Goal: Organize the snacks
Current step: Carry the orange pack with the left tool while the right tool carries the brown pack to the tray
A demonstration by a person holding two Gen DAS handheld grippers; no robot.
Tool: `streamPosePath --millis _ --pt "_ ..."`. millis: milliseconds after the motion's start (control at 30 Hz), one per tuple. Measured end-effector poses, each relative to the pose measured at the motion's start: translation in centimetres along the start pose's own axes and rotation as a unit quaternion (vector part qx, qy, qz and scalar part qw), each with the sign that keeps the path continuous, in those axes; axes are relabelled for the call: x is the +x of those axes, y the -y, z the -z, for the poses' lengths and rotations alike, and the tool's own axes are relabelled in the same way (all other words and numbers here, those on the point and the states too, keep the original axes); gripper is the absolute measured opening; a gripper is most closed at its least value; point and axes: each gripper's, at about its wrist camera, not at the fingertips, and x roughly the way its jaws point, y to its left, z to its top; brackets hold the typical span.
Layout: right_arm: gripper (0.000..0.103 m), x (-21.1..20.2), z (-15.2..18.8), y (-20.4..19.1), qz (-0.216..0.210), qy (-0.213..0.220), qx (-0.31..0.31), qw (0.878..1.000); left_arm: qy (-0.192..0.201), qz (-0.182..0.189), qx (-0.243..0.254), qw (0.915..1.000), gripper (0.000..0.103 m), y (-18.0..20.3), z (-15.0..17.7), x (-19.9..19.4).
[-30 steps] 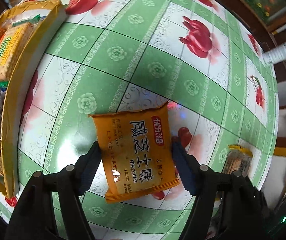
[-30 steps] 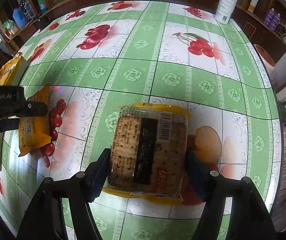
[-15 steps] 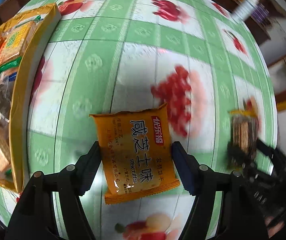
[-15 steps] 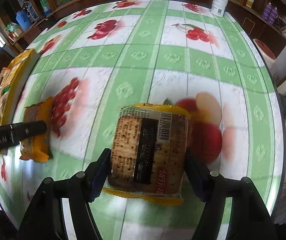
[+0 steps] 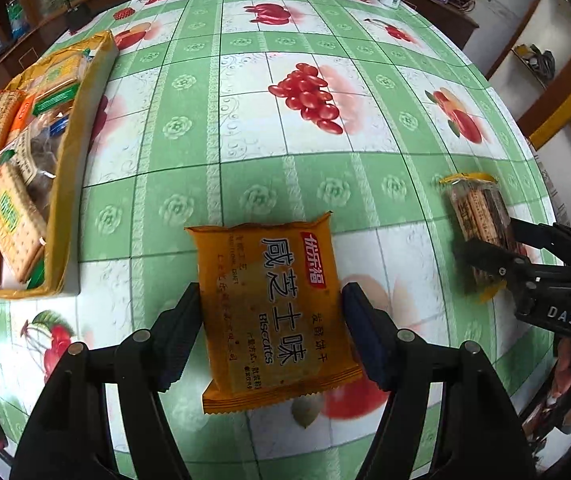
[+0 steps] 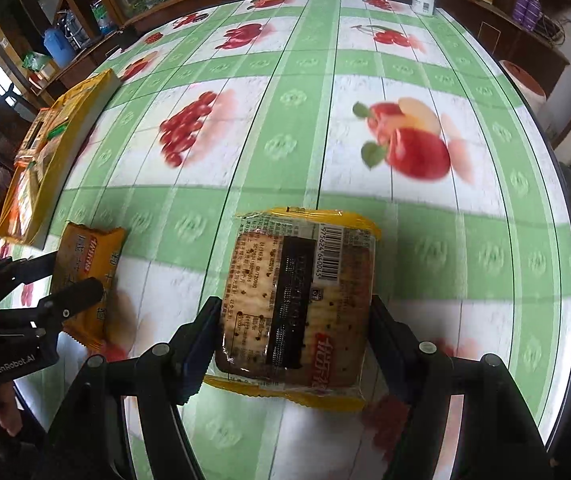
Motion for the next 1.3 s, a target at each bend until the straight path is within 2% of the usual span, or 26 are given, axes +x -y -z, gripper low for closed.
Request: streamPosePath --millis 300,733,1033,1300 --pt "0.072 -1.6 2.2 -1.8 -0.008 0.006 0.009 1.000 0.046 -0.004 0.009 0.9989 0.069 -0.9 2.1 -2.6" --pt "0.072 -1.7 3.9 -5.3 -0.026 -0.004 0.002 1.000 0.061 0.007 0.010 0.9980 0.069 -3.0 4.4 -4.7" --pt "0.072 -1.5 3.2 -9.2 -0.057 -0.011 -0.014 0.998 0.072 0.011 -0.001 0.9974 0.069 -5.0 4.9 -6.2" --pt "0.072 -2.1 1.8 -13.0 -0.074 0.000 -0.039 0.997 0.083 0.010 -0.013 0.9964 0.069 -7.4 4.9 -7.3"
